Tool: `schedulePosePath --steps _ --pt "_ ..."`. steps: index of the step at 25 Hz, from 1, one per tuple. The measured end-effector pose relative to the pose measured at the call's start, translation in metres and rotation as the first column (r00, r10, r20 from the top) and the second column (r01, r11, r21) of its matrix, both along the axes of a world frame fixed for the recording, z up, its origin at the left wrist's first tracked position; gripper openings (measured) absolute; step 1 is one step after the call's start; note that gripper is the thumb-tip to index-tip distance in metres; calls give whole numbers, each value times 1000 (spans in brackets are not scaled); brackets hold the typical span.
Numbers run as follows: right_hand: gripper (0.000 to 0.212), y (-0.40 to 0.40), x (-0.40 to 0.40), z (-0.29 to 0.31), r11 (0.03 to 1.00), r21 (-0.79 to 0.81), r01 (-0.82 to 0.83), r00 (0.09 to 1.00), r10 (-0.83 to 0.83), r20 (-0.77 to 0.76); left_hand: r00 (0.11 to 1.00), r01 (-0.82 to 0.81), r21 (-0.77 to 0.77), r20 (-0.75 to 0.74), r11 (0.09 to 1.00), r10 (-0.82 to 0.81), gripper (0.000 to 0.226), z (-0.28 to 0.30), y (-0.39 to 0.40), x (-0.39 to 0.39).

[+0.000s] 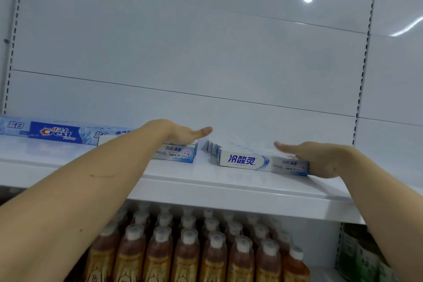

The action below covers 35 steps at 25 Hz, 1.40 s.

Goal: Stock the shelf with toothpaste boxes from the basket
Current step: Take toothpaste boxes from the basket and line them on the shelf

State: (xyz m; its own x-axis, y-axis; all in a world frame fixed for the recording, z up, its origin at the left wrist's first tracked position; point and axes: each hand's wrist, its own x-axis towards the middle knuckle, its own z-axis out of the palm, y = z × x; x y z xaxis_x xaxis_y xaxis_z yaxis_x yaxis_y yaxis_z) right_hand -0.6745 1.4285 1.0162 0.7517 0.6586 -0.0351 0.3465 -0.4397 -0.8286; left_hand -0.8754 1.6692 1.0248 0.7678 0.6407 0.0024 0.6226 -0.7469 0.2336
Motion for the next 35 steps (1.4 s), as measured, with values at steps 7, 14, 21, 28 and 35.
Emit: schedulePosePath --steps 7,14,21,28,35 --pt "39 34 -25 -4 988 142 58 982 -31 -187 995 -96 -101 -27 990 94 109 -8 -1 -4" --pt "47 43 -30 -1 982 184 40 981 -3 -194 994 -92 -106 -61 990 86 97 -6 -1 -2" --pt "42 52 -14 22 944 -84 320 902 -276 331 963 -177 -26 -209 984 168 112 11 8 2" --pt "22 70 15 9 950 -154 272 956 -247 159 946 -197 10 -259 980 193 111 19 21 20" --pt "40 81 33 7 987 -38 154 978 -158 -133 926 -212 66 -306 975 222 111 19 22 31"
